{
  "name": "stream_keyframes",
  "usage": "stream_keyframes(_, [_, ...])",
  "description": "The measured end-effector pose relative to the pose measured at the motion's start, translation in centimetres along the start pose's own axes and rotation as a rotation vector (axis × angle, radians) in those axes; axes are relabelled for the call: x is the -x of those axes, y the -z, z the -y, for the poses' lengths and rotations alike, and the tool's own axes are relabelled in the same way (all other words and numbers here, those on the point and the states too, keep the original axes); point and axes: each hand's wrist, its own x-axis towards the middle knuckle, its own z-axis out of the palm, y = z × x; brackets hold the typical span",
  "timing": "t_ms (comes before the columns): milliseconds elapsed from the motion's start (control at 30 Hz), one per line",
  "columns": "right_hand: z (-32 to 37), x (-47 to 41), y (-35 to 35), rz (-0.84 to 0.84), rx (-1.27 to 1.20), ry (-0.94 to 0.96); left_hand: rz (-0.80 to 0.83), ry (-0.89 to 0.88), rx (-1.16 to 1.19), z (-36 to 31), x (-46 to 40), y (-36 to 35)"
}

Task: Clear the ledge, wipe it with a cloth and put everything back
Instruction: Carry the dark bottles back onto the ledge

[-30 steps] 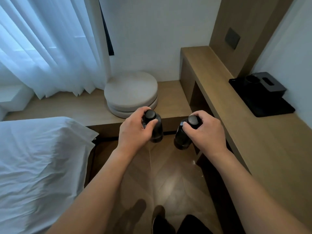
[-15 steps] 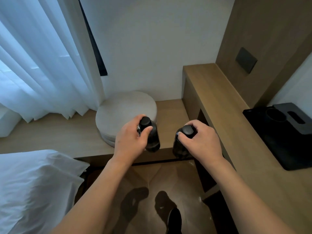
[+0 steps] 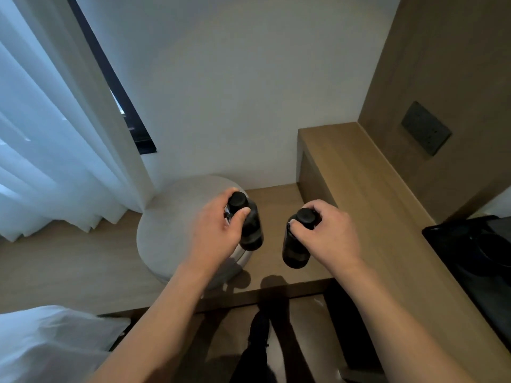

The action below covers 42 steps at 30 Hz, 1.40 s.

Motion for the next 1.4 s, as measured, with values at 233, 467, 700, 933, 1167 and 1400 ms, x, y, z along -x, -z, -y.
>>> stream_keyframes(233, [1.3, -9.8, -2.6, 0.006, 0.077, -0.048, 0.095, -0.057, 0.034, 3.3, -11.9, -1.6])
stream_keyframes(467, [1.5, -16.6, -2.9, -0.083, 0.080, -0.138, 0.154, -0.073, 0.060, 4.2, -20.3, -3.8])
stream_keyframes(700, [0.0, -18.6, -0.7, -0.147, 0.064, -0.254, 0.226, -0.167, 0.058, 2.0, -23.5, -6.1])
stream_keyframes(933, [-4.0, -15.1, 4.4, -0.290, 0.042, -0.389, 0.362, -0.362, 0.072, -3.8, -23.3, -11.5])
stream_keyframes(1167, [-9.3, -6.7, 11.2, -0.496, 0.032, -0.618, 0.615, -0.583, 0.146, -12.8, -18.8, -19.5])
stream_keyframes(1400, [-15.1, -0.4, 15.0, -0.693, 0.054, -0.836, 0.853, -0.702, 0.244, -19.3, -13.6, -26.8])
